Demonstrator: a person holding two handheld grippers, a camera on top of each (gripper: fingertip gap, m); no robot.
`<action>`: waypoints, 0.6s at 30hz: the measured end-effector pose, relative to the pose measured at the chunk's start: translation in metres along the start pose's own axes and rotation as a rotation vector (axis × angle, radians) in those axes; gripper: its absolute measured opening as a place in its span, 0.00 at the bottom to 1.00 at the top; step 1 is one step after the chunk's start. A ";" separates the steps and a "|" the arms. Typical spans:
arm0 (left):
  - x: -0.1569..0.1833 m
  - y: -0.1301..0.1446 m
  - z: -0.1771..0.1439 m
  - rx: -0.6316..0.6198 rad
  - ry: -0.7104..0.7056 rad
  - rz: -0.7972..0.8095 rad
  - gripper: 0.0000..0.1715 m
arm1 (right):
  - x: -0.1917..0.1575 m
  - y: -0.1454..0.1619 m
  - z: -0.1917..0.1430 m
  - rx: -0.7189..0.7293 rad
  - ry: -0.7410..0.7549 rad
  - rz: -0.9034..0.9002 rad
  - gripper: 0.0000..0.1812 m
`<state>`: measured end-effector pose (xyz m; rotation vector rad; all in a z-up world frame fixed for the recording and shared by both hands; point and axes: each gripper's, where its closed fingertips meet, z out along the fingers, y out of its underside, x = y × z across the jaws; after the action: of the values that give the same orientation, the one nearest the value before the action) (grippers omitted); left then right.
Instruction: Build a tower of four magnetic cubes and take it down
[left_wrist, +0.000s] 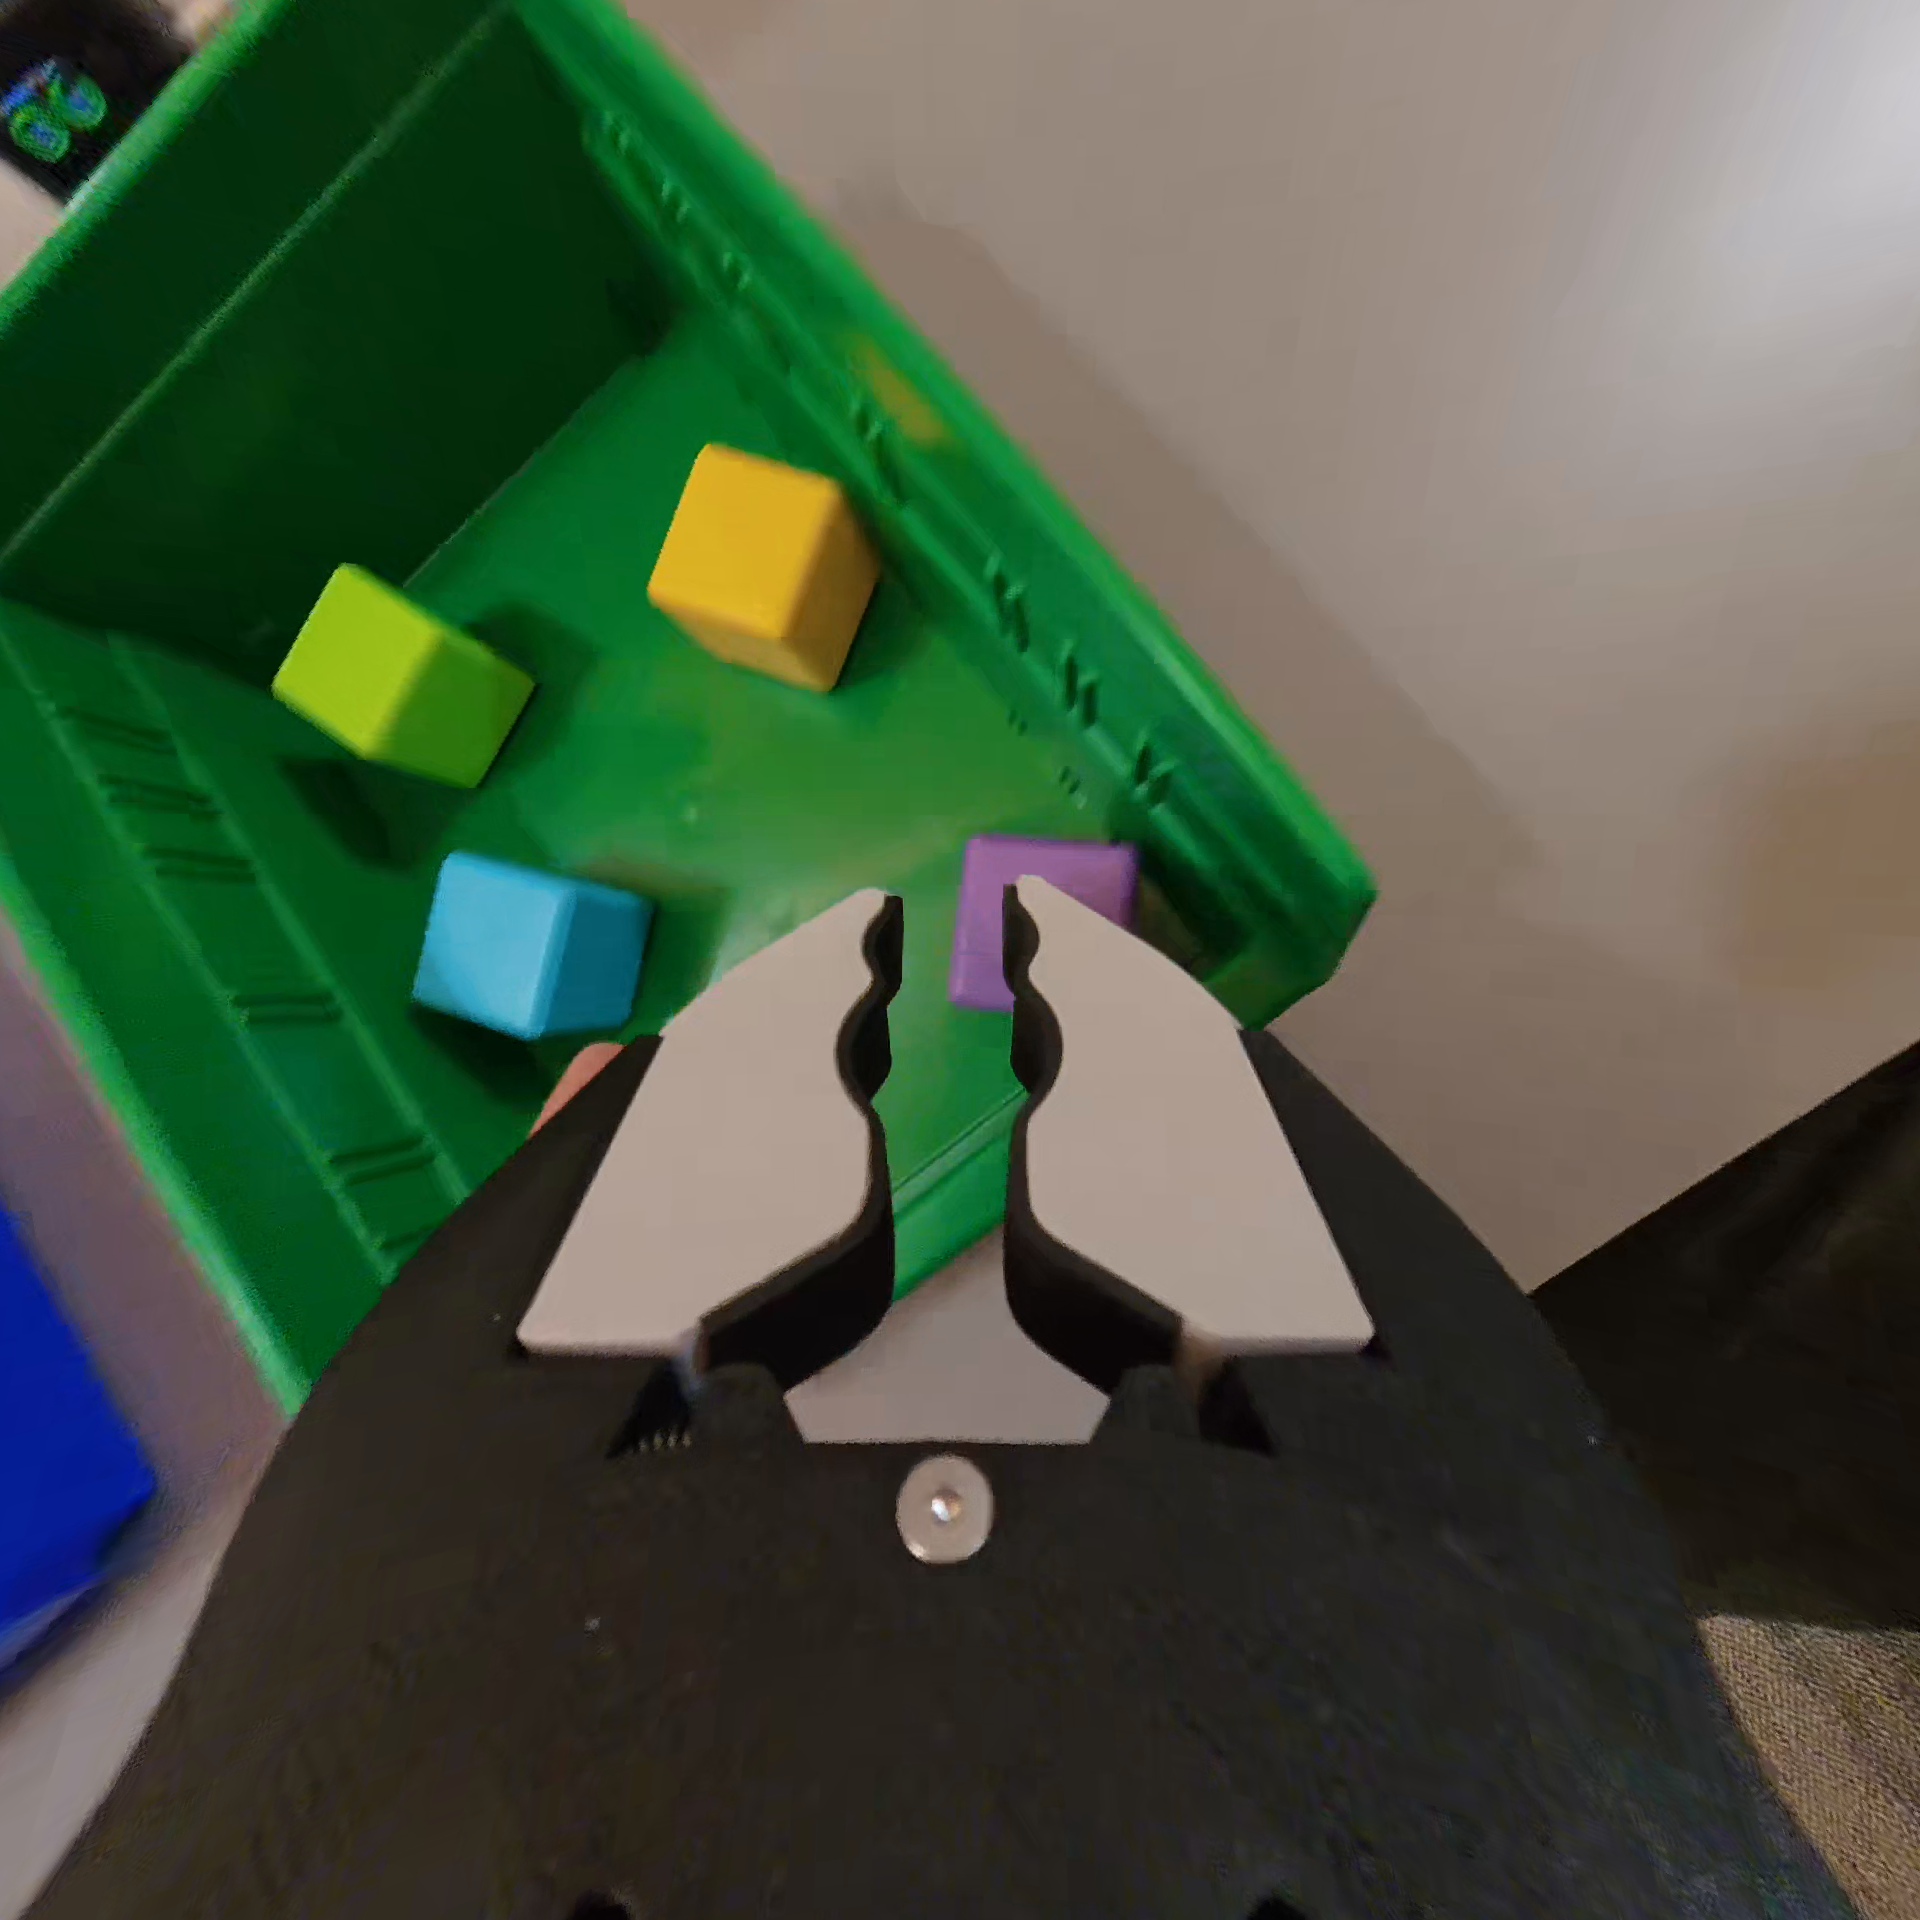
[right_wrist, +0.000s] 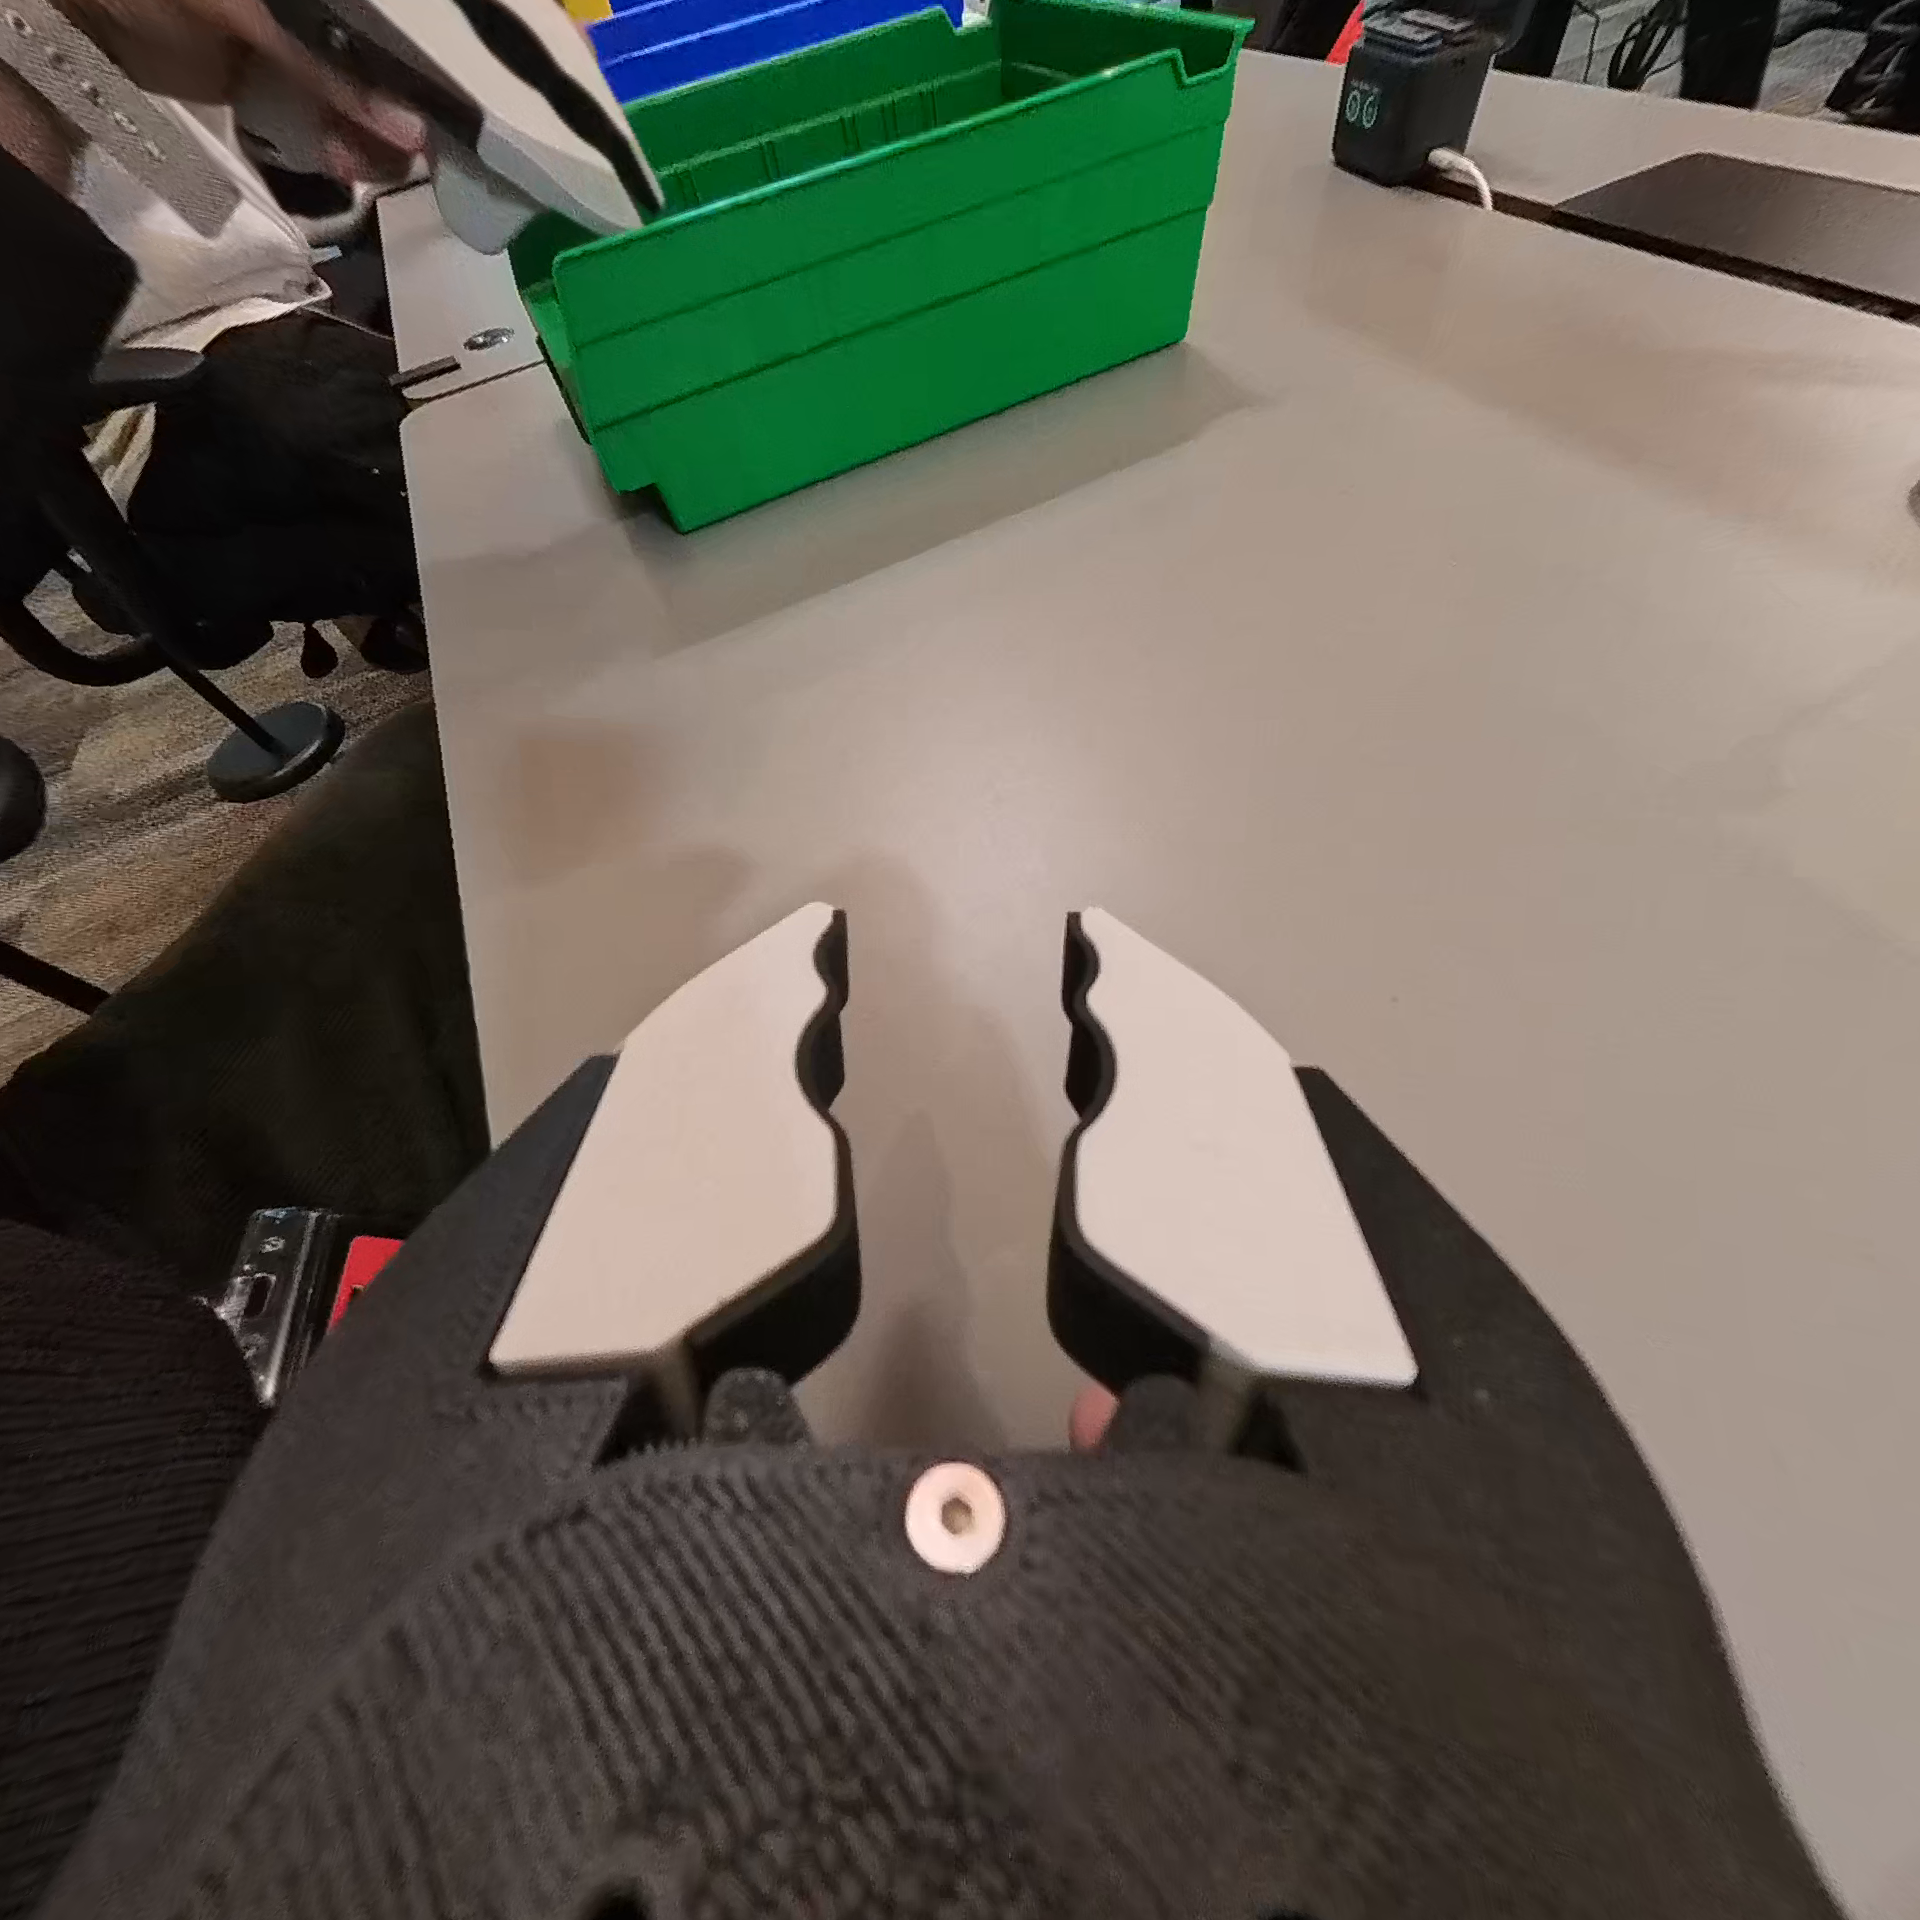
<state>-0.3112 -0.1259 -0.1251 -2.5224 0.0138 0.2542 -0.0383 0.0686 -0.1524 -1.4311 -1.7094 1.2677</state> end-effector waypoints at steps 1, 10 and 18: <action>0.002 -0.003 0.001 0.010 0.017 0.000 0.11 | 0.000 -0.001 -0.001 0.004 -0.002 0.000 0.22; 0.010 0.009 0.016 -0.037 0.096 -0.047 0.26 | -0.001 -0.001 -0.003 0.007 -0.044 0.070 0.22; 0.018 0.027 0.041 -0.151 0.116 -0.012 0.31 | -0.003 -0.003 -0.007 0.020 -0.074 0.130 0.22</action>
<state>-0.3024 -0.1238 -0.1763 -2.6832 0.0271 0.1070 -0.0330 0.0684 -0.1466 -1.5222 -1.6686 1.4198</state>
